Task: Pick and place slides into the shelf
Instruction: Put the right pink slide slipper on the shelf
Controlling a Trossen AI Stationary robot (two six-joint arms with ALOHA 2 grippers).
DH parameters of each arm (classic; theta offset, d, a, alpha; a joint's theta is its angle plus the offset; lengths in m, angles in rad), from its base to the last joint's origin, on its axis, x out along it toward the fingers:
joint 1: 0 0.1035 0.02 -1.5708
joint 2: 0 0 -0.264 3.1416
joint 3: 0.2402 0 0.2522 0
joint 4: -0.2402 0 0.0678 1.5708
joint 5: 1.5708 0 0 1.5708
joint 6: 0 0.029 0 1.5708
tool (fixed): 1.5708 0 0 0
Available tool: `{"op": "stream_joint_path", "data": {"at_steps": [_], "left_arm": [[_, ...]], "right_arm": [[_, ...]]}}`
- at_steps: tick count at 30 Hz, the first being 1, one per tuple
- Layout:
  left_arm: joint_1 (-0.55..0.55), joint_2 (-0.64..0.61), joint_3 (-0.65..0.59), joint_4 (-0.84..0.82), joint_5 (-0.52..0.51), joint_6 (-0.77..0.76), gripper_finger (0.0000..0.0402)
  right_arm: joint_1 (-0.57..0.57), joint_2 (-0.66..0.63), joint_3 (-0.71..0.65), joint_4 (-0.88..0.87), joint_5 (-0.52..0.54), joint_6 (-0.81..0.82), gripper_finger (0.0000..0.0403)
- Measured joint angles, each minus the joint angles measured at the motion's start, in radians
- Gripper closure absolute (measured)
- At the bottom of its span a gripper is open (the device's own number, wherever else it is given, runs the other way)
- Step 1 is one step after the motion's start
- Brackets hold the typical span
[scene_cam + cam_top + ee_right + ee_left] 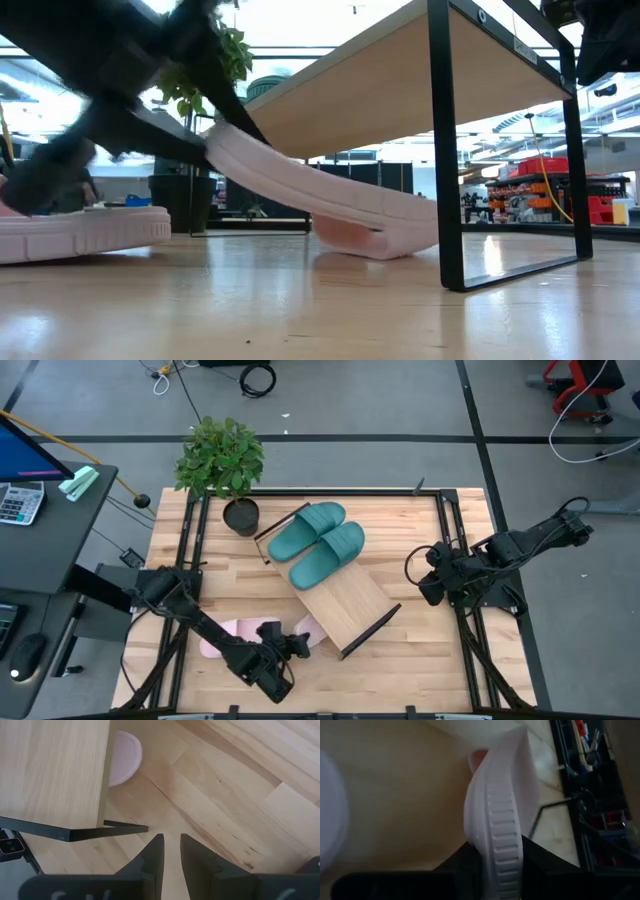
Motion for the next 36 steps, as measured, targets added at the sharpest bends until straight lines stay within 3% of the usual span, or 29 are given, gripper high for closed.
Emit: {"op": "stream_joint_path", "data": {"at_steps": [7, 17, 26, 31, 36], "left_arm": [[-0.048, -0.092, 0.0, -0.095, 0.031, -0.003, 0.0322], [-0.123, -0.332, -0.002, -0.328, 0.13, -0.002, 0.0324], [-0.142, -0.532, 0.0, -0.357, 0.199, 0.011, 0.0326], [-0.142, -0.601, 0.107, -0.427, 0.194, 0.075, 0.0326], [-0.142, -0.616, 0.32, -0.631, 0.195, 0.126, 0.0326]], "right_arm": [[0.0, 0.0, 0.0, 0.0, 0.0, -0.009, 0.0334], [0.0, 0.0, 0.0, 0.0, 0.0, -0.028, 0.0334], [0.0, 0.0, 0.0, 0.009, -0.001, -0.096, 0.0334], [0.0, 0.0, 0.0, 0.024, -0.001, -0.135, 0.0334], [0.0, 0.0, 0.0, 0.028, 0.004, -0.139, 0.0334]]}}
